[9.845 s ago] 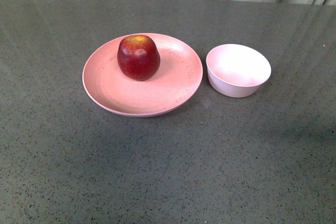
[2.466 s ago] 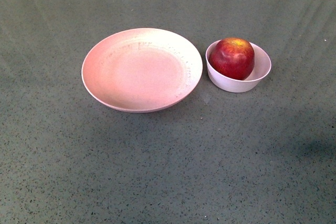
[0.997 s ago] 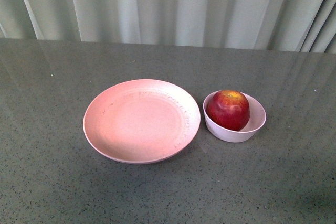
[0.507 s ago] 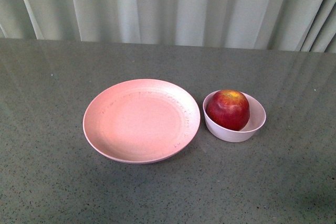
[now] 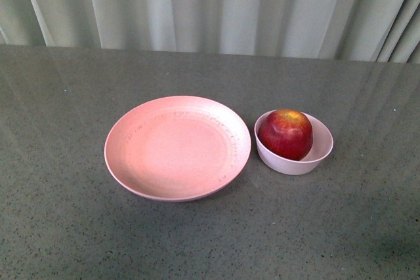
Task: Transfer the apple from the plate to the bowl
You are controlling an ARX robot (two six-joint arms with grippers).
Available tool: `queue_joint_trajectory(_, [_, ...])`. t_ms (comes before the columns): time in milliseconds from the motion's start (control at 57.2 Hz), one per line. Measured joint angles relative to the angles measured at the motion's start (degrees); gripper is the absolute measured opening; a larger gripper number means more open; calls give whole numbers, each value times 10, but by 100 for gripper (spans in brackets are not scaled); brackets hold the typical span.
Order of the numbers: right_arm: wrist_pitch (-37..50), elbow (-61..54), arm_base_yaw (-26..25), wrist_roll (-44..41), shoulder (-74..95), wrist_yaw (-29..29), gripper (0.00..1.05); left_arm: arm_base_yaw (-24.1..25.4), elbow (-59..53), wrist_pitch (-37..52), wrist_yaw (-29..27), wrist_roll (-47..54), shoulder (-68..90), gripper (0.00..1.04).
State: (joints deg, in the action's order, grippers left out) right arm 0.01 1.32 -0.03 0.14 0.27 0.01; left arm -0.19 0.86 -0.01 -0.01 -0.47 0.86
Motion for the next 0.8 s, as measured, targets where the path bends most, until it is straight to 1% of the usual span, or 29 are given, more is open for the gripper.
queue_joint_trajectory(35, [0,0,0,0,0,0,96,0,0,0,0,0,0,58])
queue_joint_trajectory(140, [0,0,0,0,0,0,96,0,0,0,0,0,0,74])
queue_joint_trajectory(192, [0,0,0,0,0,0,96,0,0,0,0,0,0,85])
queue_joint_trajectory(210, [0,0,0,0,0,0,96,0,0,0,0,0,0,90])
queue_joint_trajectory(262, [0,0,0,0,0,0,96,0,0,0,0,1,0,97])
queue_joint_trajectory(332, [0,0,0,0,0,0,96,0,0,0,0,1,0,95])
queue_joint_trajectory(804, [0,0,0,0,0,0,96,0,0,0,0,1,0,96])
